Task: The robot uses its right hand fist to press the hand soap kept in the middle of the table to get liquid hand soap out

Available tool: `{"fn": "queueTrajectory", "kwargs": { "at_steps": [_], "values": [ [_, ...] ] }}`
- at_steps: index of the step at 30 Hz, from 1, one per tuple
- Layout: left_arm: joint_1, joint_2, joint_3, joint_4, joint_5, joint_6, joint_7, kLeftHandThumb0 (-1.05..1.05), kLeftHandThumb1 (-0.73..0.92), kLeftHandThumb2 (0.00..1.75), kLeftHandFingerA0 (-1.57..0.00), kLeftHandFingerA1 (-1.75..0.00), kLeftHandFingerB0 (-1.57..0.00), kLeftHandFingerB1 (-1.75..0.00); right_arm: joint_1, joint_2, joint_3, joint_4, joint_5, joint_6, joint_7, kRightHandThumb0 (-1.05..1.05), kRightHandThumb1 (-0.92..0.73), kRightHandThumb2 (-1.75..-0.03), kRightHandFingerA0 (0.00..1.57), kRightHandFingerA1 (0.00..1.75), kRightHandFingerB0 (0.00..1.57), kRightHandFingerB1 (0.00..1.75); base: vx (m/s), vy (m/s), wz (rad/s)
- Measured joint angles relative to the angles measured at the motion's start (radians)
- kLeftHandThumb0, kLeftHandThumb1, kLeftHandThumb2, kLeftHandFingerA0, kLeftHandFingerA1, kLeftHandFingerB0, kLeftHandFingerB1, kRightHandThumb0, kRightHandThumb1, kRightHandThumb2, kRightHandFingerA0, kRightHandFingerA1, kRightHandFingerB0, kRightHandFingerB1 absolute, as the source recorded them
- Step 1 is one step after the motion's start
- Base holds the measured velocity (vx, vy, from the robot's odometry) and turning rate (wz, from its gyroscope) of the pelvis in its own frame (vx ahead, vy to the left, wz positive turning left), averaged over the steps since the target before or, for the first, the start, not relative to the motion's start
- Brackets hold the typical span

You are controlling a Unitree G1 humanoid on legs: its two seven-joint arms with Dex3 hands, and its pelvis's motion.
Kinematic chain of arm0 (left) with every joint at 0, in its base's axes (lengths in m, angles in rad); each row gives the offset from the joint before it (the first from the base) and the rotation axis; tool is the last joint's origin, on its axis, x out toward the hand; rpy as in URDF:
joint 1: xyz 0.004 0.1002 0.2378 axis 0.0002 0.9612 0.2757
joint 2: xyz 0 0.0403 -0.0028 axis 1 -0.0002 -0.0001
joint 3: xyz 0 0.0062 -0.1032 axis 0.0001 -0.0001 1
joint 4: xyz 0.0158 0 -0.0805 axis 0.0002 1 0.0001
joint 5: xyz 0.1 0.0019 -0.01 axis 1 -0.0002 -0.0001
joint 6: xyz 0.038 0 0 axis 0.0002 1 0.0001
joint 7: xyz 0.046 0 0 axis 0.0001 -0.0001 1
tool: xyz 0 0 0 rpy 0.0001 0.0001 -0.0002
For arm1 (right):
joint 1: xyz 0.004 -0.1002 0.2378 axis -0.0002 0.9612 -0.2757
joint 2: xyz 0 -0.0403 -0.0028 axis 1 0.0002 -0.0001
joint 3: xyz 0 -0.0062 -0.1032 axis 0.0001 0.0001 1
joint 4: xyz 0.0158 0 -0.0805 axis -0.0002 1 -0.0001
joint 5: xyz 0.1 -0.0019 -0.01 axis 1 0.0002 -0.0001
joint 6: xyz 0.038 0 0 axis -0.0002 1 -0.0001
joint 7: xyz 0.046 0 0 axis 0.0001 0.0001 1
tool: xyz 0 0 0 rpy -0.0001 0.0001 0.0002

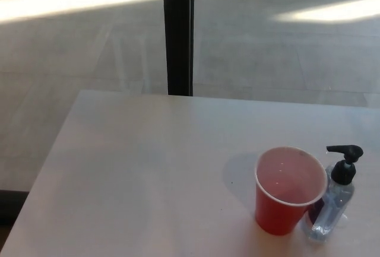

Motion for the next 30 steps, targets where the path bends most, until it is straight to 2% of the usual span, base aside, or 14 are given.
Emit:
{"fn": "queueTrajectory", "kwargs": {
  "at_steps": [3,4,6,7,8,12,13,15,19,22,23,24,25,30],
  "values": [
    [0.002,0.000,-0.001,-0.003,0.000,0.000,0.000,-0.30,0.44,0.99,-0.67,-0.86,-0.51,-0.76,0.090,0.000,-0.080,0.096,-0.016,-0.003,-0.024,-0.29,-0.41,-1.35,1.52,1.55,1.11,1.28,0.00,0.000,0.00],
    [0.002,0.000,-0.001,-0.004,0.000,0.000,0.000,-0.31,0.44,0.99,-0.66,-0.86,-0.51,-0.76,0.121,0.001,-0.106,0.133,-0.020,-0.006,-0.033,-0.47,-0.21,-1.75,1.35,1.73,1.04,1.56,0.00,0.000,0.00],
    [0.002,0.000,-0.001,-0.003,0.000,0.000,0.000,-0.30,0.44,0.96,-0.73,-0.92,-0.53,-0.77,0.166,0.007,-0.136,0.196,-0.028,-0.015,-0.048,-0.70,-0.34,-1.61,1.38,1.71,1.01,1.53,0.00,0.000,0.00],
    [0.001,0.000,-0.001,-0.002,0.000,0.000,0.000,-0.30,0.44,0.96,-0.76,-0.95,-0.52,-0.77,0.185,0.012,-0.149,0.228,-0.033,-0.021,-0.057,-0.29,-0.54,-1.33,1.49,1.47,1.43,1.43,0.00,0.000,0.00],
    [0.000,0.000,-0.001,0.000,0.000,0.000,0.000,-0.32,0.43,0.97,-0.76,-0.95,-0.53,-0.78,0.207,0.022,-0.163,0.263,-0.037,-0.029,-0.067,-0.48,-0.47,-1.38,1.52,1.62,1.04,1.32,0.00,0.000,0.00],
    [-0.001,0.000,-0.001,0.002,0.000,0.000,0.000,-0.31,0.44,0.99,-0.71,-0.90,-0.49,-0.75,0.273,0.082,-0.198,0.387,-0.062,-0.067,-0.118,-0.46,-0.50,-1.18,1.25,1.75,0.68,1.24,0.00,0.000,0.00],
    [0.000,0.000,-0.001,0.001,0.000,0.000,0.000,-0.32,0.43,0.97,-0.75,-0.93,-0.52,-0.77,0.293,0.105,-0.201,0.426,-0.072,-0.076,-0.138,-0.42,-0.60,-1.10,1.09,1.56,0.60,0.84,0.00,0.000,0.00],
    [-0.001,0.000,-0.001,0.001,0.000,0.000,0.000,-0.28,0.41,0.98,-0.74,-0.92,-0.54,-0.78,0.320,0.134,-0.197,0.479,-0.089,-0.092,-0.164,-0.40,-0.49,-1.11,1.02,1.11,0.60,0.81,0.00,0.000,0.00],
    [-0.001,0.002,-0.001,0.003,0.000,0.000,0.000,-0.27,0.42,0.97,-0.66,-0.85,-0.52,-0.76,0.382,0.209,-0.165,0.576,-0.132,-0.127,-0.224,-0.22,-0.41,-1.12,0.89,0.93,0.53,0.76,0.00,0.000,0.00],
    [0.000,0.006,0.000,0.003,-0.001,0.000,0.000,-0.27,0.40,0.98,-0.70,-0.90,-0.51,-0.76,0.422,0.253,-0.116,0.652,-0.162,-0.162,-0.253,-0.15,-0.29,-1.17,0.84,1.06,0.45,0.73,0.00,0.000,0.00],
    [0.000,0.006,0.003,0.002,-0.001,0.000,0.000,-0.26,0.41,0.99,-0.67,-0.88,-0.51,-0.77,0.433,0.265,-0.099,0.670,-0.170,-0.171,-0.257,-0.26,-0.28,-1.06,1.35,1.37,0.71,0.91,0.00,0.000,0.00],
    [0.000,0.007,0.004,0.002,-0.002,0.000,0.000,-0.26,0.41,0.99,-0.67,-0.88,-0.51,-0.77,0.438,0.270,-0.087,0.681,-0.174,-0.178,-0.258,-0.26,-0.28,-1.06,1.35,1.37,0.71,0.91,0.00,0.000,0.00],
    [0.000,0.007,0.008,0.003,-0.003,0.000,0.000,-0.27,0.42,0.99,-0.67,-0.87,-0.52,-0.77,0.449,0.275,-0.052,0.698,-0.186,-0.189,-0.259,-0.26,-0.29,-1.11,1.04,1.49,0.69,0.98,0.00,0.000,0.00],
    [0.000,0.010,0.018,0.005,-0.006,0.000,-0.001,-0.27,0.42,0.97,-0.68,-0.87,-0.54,-0.77,0.473,0.277,0.056,0.704,-0.219,-0.206,-0.254,-0.30,-0.29,-1.07,0.91,1.44,0.69,0.91,0.00,0.000,0.00]
  ]
}}
